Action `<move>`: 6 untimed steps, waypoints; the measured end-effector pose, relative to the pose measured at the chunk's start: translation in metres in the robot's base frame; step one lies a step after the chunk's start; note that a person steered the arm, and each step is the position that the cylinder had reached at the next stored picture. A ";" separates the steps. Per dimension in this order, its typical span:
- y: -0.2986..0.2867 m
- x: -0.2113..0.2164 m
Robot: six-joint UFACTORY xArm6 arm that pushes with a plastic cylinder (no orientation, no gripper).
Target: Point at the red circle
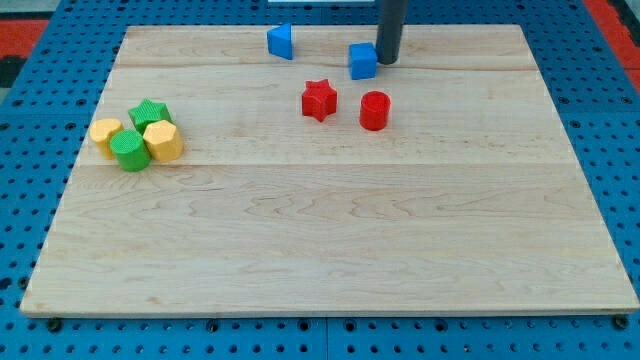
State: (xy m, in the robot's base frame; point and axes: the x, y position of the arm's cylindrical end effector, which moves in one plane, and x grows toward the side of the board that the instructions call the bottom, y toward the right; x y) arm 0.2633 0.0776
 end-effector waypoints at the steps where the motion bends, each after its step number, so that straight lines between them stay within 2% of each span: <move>1: -0.018 0.004; 2: -0.026 0.023; 3: -0.081 0.017; 4: -0.095 0.008; 5: -0.085 0.020; 6: -0.015 0.037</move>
